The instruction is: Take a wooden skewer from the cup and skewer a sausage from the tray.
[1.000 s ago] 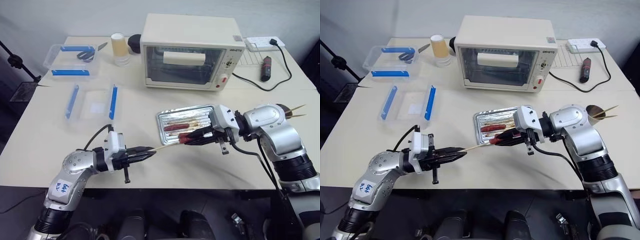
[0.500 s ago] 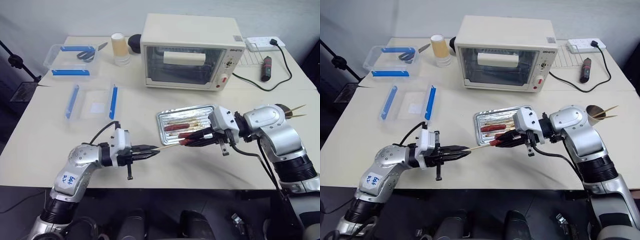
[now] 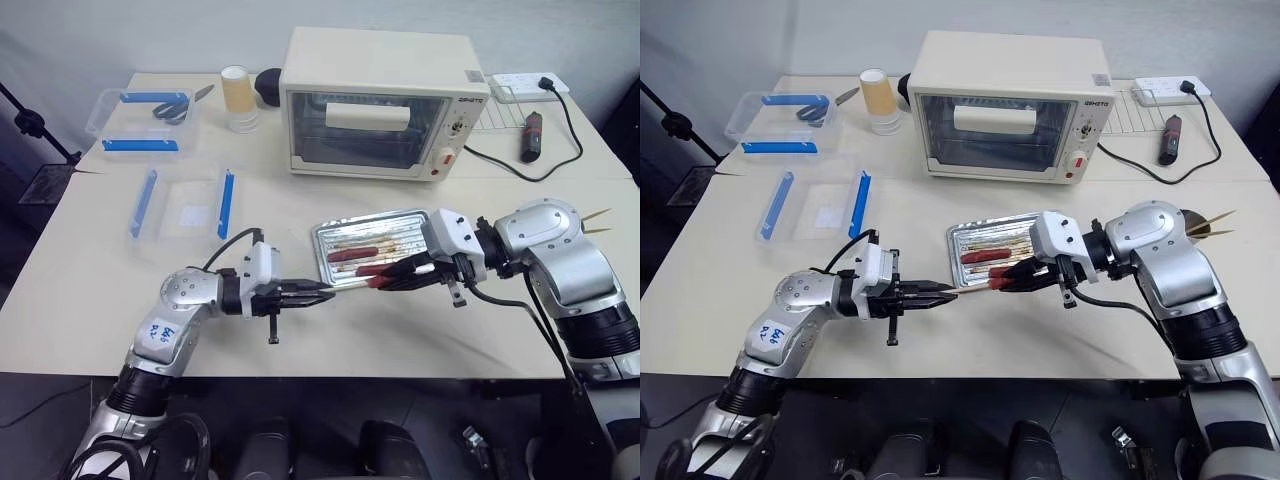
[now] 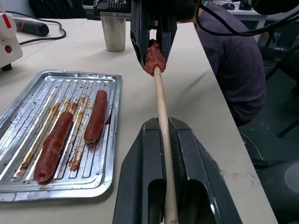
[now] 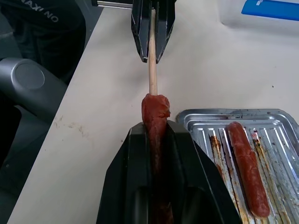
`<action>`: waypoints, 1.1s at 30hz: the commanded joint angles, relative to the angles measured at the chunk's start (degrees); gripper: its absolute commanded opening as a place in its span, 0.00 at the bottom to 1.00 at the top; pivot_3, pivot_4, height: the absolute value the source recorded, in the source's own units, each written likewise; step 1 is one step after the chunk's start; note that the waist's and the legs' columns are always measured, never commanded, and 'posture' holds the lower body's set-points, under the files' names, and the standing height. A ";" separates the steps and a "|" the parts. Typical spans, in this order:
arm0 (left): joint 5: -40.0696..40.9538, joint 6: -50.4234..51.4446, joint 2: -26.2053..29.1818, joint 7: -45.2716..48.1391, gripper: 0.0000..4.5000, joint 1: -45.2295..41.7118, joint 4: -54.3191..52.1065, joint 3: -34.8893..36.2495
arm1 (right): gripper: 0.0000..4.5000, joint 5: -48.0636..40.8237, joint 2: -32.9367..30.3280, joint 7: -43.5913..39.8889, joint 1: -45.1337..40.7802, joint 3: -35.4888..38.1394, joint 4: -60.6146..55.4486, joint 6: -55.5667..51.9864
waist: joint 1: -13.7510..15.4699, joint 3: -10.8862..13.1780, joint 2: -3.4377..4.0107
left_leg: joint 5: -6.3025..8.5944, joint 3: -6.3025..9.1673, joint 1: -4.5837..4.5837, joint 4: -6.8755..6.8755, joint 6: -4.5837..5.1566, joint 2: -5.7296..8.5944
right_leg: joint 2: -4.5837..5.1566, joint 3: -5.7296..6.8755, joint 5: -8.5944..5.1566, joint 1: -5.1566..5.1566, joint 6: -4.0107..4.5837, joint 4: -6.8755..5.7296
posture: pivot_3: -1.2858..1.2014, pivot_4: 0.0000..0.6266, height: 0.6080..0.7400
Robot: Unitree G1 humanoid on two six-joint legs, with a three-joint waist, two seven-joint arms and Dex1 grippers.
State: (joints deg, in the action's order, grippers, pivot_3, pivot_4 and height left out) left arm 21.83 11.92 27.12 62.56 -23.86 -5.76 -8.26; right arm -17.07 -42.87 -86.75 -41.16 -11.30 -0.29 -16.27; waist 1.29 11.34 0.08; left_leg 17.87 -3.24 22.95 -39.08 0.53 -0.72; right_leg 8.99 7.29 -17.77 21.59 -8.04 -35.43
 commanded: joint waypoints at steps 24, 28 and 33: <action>-2.03 0.29 -5.75 2.49 0.00 -3.81 -1.52 -1.47 | 0.24 -1.54 3.67 -0.24 -1.42 -0.71 -2.46 -3.25 | -0.04 -0.01 -0.03 | 0.00 0.02 0.02 -0.03 0.00 -0.01 | 0.00 0.01 0.00 0.00 0.00 -0.01 | 0.52 0.24 1.00; -1.37 1.20 -1.85 1.70 0.00 0.70 -4.84 1.46 | 0.55 -0.85 1.51 -0.70 -0.34 0.37 -1.03 -0.96 | -0.10 0.00 -0.02 | 0.00 0.04 0.02 -0.02 0.00 -0.01 | 0.00 0.02 0.00 0.00 0.00 -0.02 | 0.52 0.24 1.00; 0.43 1.88 3.93 -0.45 0.00 8.68 -9.22 7.79 | 0.93 -2.60 -2.82 -1.41 1.58 3.72 0.02 0.47 | 0.01 0.00 -0.02 | 0.00 0.06 0.02 -0.02 0.00 -0.01 | 0.00 0.01 0.00 0.00 0.00 0.01 | 0.52 0.24 1.00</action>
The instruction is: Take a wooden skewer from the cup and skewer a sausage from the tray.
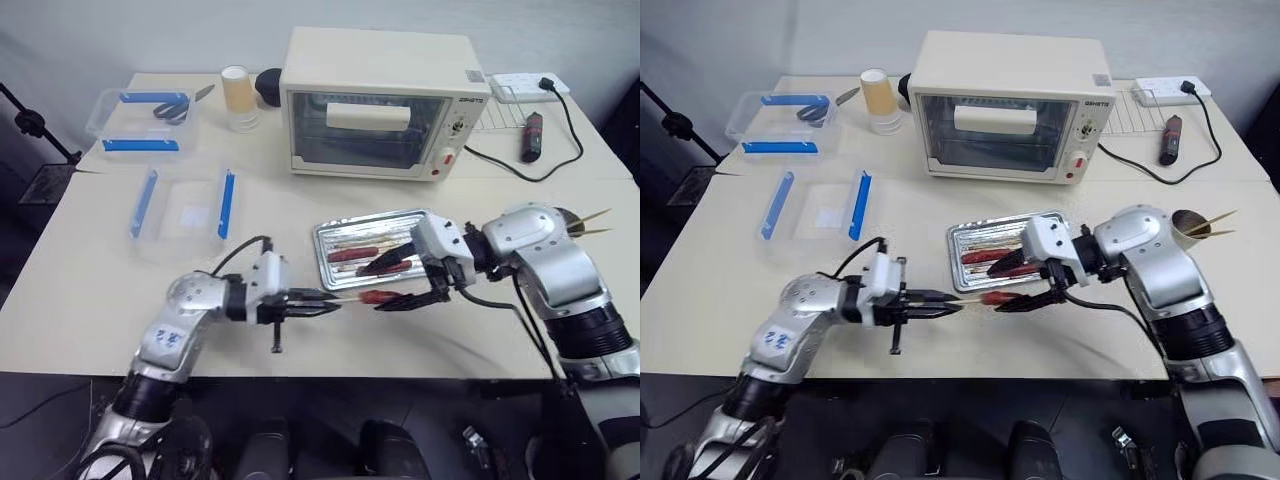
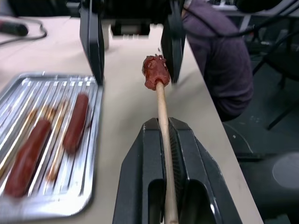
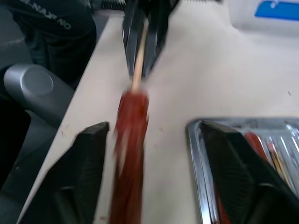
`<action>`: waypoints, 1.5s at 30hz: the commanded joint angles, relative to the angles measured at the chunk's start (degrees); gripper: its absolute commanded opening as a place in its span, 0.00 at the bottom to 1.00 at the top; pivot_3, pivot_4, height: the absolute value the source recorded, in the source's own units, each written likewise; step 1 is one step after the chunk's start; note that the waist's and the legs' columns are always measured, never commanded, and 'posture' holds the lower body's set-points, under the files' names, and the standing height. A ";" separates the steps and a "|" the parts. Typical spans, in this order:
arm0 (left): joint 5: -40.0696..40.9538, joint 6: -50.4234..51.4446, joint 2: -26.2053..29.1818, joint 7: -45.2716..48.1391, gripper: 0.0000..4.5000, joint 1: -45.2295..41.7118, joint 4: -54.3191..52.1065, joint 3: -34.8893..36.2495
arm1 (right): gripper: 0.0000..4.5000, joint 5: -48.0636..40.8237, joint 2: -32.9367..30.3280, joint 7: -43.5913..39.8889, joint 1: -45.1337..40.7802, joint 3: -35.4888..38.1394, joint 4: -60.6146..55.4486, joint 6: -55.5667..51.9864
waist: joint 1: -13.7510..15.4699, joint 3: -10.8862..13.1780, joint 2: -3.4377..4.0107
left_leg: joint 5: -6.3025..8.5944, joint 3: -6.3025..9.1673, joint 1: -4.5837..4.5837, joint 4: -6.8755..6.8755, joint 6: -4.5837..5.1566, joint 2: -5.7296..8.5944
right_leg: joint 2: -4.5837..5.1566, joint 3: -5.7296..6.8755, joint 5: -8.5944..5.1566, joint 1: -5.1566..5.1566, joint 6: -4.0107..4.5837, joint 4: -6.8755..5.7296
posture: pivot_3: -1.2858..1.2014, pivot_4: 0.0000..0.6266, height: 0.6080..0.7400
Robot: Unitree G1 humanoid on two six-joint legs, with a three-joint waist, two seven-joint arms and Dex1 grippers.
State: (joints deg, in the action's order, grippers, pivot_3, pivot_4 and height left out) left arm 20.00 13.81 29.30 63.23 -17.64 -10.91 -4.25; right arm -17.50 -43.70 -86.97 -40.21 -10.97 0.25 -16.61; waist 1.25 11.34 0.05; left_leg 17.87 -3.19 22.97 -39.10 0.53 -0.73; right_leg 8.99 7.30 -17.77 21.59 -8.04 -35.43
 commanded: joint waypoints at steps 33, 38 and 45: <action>-3.84 0.95 -9.92 -58.81 0.00 -3.53 3.21 27.65 | 0.99 -17.29 15.00 31.26 21.45 25.74 -16.55 10.75 | 0.25 -0.07 -0.12 | 0.00 -0.03 -0.10 0.03 0.00 0.01 | -0.02 -0.07 0.01 -0.06 0.01 -0.06 | 0.52 0.24 1.00; -5.81 3.83 -8.69 -59.41 0.17 -5.08 4.85 25.43 | 1.00 -17.24 14.23 31.48 22.42 25.12 -17.33 11.13 | 0.14 -0.07 -0.12 | 0.00 -0.03 -0.10 0.07 -0.01 -0.01 | -0.02 -0.06 0.01 -0.04 0.01 -0.06 | 0.52 0.24 1.00; -1.93 1.56 -5.90 -51.43 0.64 -2.53 0.87 25.90 | 1.00 -17.22 12.41 30.59 24.35 24.83 -17.98 10.77 | 0.10 -0.07 -0.12 | 0.00 -0.05 -0.11 0.07 -0.01 -0.02 | -0.02 -0.08 0.01 -0.04 0.01 -0.06 | 0.52 0.24 1.00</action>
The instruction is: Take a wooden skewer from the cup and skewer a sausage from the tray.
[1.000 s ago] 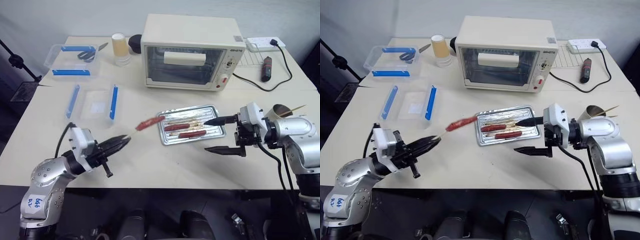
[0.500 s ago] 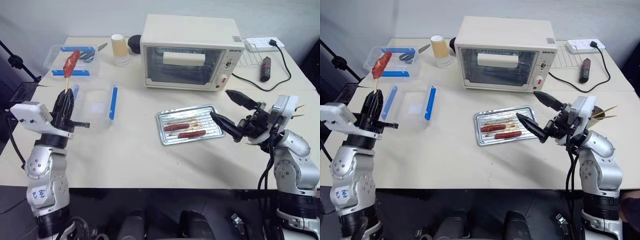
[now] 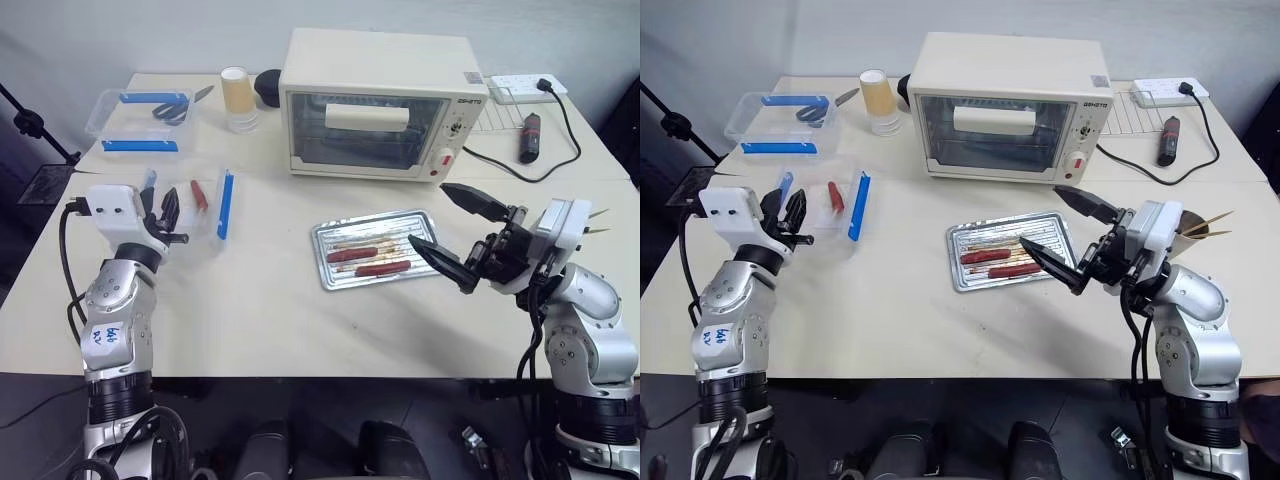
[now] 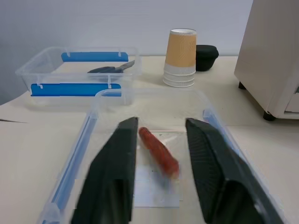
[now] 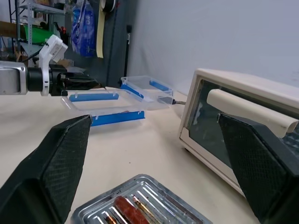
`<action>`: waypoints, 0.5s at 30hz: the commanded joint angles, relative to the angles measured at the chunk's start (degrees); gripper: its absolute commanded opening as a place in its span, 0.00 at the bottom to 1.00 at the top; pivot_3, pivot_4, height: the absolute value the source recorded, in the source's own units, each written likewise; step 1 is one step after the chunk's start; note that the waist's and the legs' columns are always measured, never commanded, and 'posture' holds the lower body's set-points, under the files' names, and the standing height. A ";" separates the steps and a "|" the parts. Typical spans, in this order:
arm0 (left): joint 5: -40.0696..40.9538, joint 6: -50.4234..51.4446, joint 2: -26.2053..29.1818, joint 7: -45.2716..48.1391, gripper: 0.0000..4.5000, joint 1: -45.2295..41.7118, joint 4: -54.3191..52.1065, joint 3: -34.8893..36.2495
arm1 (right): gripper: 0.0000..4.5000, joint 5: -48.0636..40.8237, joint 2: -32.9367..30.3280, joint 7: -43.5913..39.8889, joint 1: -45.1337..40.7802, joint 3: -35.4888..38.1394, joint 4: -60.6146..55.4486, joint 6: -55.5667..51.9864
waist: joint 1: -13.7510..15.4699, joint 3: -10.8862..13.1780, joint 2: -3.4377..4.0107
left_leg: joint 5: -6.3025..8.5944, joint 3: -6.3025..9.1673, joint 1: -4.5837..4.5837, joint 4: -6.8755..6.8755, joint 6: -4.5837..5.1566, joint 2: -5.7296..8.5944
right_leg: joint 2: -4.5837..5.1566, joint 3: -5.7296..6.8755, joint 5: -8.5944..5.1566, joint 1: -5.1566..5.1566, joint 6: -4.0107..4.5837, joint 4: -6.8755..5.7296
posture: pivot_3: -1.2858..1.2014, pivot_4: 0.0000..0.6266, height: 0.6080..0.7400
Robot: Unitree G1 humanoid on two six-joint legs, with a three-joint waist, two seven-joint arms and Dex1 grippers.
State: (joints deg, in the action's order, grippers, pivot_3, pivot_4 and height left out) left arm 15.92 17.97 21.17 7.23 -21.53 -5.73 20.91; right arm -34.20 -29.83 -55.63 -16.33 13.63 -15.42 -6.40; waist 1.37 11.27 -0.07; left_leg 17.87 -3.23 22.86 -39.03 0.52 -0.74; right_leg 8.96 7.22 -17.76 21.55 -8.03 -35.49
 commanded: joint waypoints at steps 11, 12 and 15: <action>4.58 -14.79 22.49 43.23 0.83 26.09 -10.15 -1.42 | 1.00 1.65 -10.54 -16.41 3.85 -4.56 5.21 1.57 | -0.23 0.00 0.01 | 0.07 -0.36 -0.32 0.27 -0.04 -0.08 | -0.08 -0.30 -0.01 -0.04 0.02 0.11 | 0.52 0.24 1.00; 3.82 -17.22 23.01 44.91 0.83 28.84 -9.47 -1.46 | 1.00 2.74 -11.24 -18.60 4.39 -5.89 6.76 2.73 | -0.24 0.00 -0.01 | 0.10 -0.53 -0.50 0.46 -0.03 -0.07 | -0.08 -0.47 -0.02 -0.07 0.03 0.17 | 0.52 0.24 1.00; 2.89 -21.06 22.47 45.96 0.83 32.14 -8.70 -2.02 | 1.00 4.67 -11.47 -21.73 4.49 -7.76 10.21 6.14 | -0.09 0.01 -0.01 | 0.11 -0.72 -0.62 0.69 0.00 -0.13 | -0.15 -0.60 -0.02 -0.07 0.03 0.34 | 0.52 0.24 1.00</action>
State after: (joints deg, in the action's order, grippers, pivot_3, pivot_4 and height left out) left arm 19.30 0.27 43.58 52.50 10.60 -13.08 18.20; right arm -30.12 -40.84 -75.22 -11.15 5.86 -5.15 -3.04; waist 1.28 11.28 -0.08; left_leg 17.98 -3.94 22.25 -38.36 0.52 -0.88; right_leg 8.81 6.62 -17.78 21.49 -8.00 -35.16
